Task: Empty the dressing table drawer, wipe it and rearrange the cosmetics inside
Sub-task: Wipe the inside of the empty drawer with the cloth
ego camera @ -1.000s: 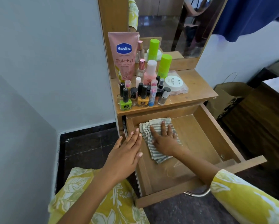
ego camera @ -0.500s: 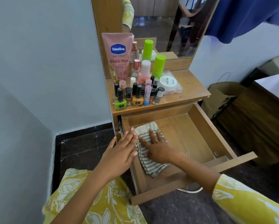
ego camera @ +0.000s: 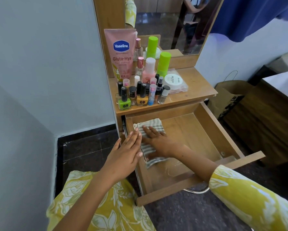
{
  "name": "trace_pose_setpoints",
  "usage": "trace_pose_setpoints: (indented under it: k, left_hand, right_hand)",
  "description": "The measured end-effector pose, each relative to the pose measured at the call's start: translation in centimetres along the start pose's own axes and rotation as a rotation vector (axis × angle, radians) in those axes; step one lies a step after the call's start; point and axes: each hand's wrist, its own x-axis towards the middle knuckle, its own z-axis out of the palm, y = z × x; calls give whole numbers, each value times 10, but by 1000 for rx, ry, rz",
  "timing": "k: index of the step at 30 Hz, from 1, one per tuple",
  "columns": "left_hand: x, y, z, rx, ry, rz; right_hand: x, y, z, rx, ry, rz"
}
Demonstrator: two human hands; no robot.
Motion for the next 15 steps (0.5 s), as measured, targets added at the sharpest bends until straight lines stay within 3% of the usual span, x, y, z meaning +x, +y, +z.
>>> trace_pose_setpoints:
  k: [15]
  left_hand:
    - [1, -4, 3, 2, -17, 14]
  right_hand:
    - [-36, -30, 19, -13, -105, 108]
